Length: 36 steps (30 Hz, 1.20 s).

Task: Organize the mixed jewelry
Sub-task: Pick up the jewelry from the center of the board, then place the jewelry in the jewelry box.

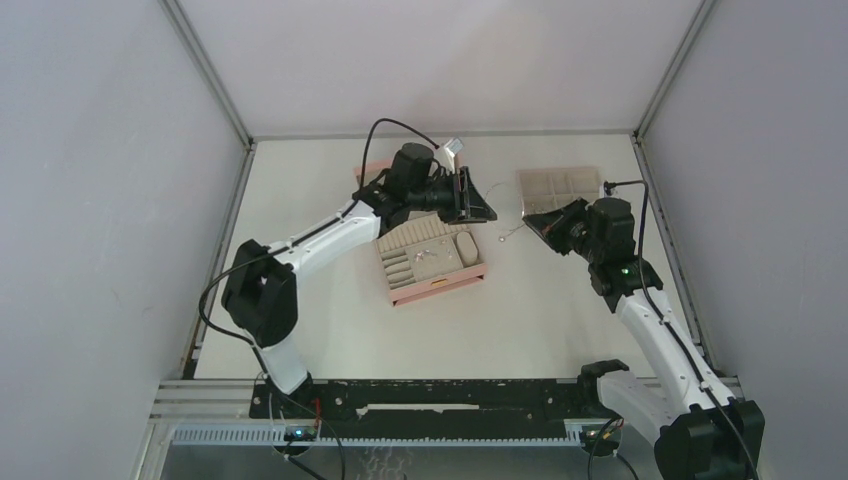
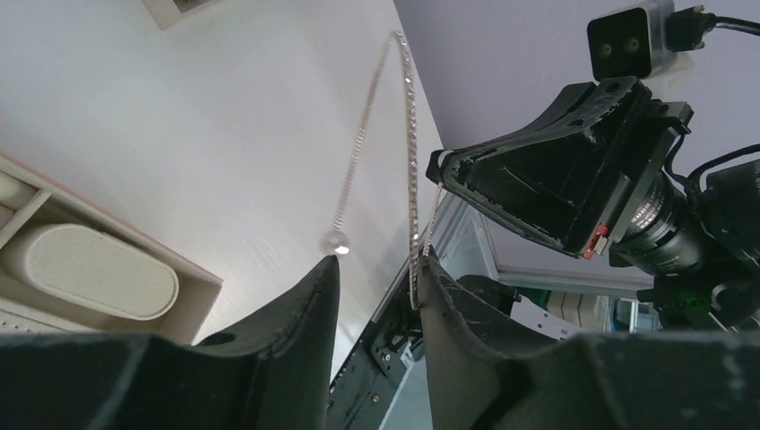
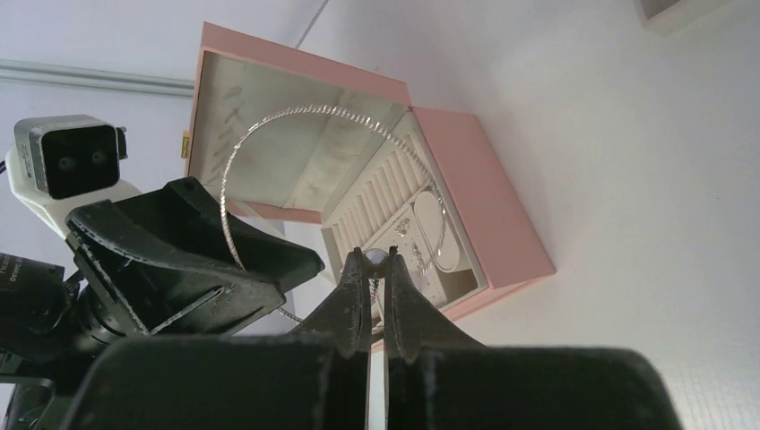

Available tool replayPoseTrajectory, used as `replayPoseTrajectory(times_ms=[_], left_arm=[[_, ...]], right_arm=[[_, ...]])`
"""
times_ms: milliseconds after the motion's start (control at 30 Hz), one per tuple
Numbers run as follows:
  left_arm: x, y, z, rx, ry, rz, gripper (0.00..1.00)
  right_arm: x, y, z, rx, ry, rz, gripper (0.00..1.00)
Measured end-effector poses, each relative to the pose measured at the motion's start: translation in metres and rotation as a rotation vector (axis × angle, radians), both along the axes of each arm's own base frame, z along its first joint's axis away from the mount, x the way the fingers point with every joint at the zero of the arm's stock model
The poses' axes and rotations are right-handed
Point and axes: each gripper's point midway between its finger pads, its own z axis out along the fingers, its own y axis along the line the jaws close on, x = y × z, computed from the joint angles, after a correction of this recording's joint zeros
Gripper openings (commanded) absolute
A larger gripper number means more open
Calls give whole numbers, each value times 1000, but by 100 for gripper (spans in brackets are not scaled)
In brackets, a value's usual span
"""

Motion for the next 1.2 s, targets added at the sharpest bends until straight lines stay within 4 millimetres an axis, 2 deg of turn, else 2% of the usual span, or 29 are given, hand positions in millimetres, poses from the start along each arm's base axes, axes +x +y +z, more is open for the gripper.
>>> replayPoseTrajectory(times_ms=[100,233,333,467,533,600,800,933,1067,1200], left_arm=[[1,-3,0,-14,11,0,24],[1,-6,5,-39,15,-1,13],[1,-7,7,-50,19,-5,1],[1,-8,8,-53,18,-6,0],[1,-7,7,-47,6,-13,0],[0,-5,6,-30,-13,-29,0],[-2,17,5,38,-128,-91,0],[4,42,26,62,-282,-94,0],[3,73,50,84,-485,-86,0],[-1,94,54,120,-626,-83,0]], right_arm=[[0,1,0,2,-1,5,0],[-1,1,0,4,1,9,0],[-2,1,-4,3,7,10,2],[-4,4,-9,10,19,26,55],[-5,5,-9,20,23,30,70],[-6,5,-8,19,19,36,76],[-12,-9,5,14,-29,15,80],[-17,-21,16,-5,-74,-7,80],[-20,-31,16,-27,-80,-31,81],[-18,-41,12,-48,-72,-54,81]])
